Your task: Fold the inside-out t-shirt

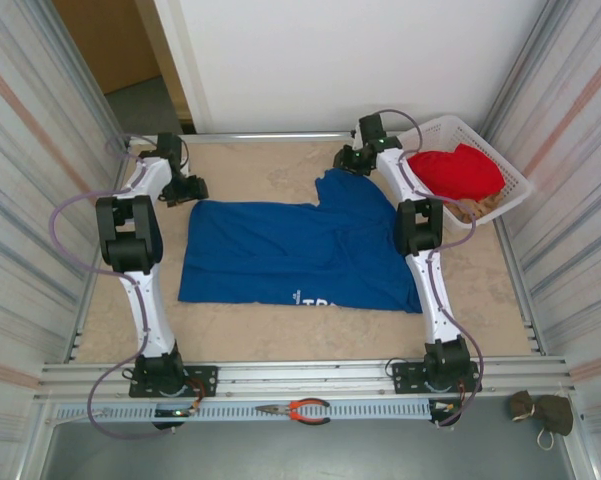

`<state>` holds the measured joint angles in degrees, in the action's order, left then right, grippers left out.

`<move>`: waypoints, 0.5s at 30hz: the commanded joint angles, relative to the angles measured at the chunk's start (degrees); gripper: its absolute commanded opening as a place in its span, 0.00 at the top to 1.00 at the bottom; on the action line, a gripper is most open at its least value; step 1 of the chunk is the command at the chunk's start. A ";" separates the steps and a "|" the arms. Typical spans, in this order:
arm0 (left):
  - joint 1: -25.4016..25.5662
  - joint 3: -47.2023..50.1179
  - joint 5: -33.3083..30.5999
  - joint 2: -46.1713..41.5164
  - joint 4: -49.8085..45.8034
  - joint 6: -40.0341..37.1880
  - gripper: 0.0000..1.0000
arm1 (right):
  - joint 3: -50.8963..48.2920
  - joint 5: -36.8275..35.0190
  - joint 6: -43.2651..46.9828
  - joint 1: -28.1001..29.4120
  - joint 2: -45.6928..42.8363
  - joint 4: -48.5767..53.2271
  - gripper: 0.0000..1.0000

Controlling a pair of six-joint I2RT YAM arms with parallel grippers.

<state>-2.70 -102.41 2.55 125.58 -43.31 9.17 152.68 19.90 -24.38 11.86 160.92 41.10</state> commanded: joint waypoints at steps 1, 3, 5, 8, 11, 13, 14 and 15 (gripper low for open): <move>-0.78 -1.04 0.55 -2.18 -2.13 -0.89 0.36 | -0.82 1.01 -0.47 -0.41 0.84 1.53 0.96; -0.79 -0.91 0.76 -2.13 -2.07 -0.90 0.36 | -2.04 1.45 -0.41 -1.10 -0.85 1.08 1.00; -0.79 -0.77 0.92 -2.10 -2.02 -0.82 0.36 | -4.15 2.04 -0.20 -1.72 -3.12 -0.31 0.80; -0.73 -0.77 1.43 -1.83 -1.87 -0.64 0.36 | -7.12 2.94 1.25 -2.23 -6.91 -3.17 0.46; -0.73 -0.65 1.62 -1.60 -1.69 -0.47 0.36 | -9.95 2.17 3.51 -2.11 -10.09 -6.31 0.43; -0.74 -0.44 1.70 -1.74 -1.60 -0.30 0.36 | -11.34 0.60 5.00 -1.77 -11.37 -7.76 0.42; -0.73 -0.35 1.73 -1.82 -1.60 -0.25 0.36 | -11.36 -0.52 5.70 -1.69 -11.42 -7.79 0.41; -0.76 -0.19 1.85 -1.96 -1.45 -0.21 0.36 | -11.35 -1.51 6.32 -1.49 -11.42 -7.80 0.38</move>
<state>-3.05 -102.41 3.44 125.58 -43.68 9.04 141.93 20.86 -21.87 9.54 153.47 35.42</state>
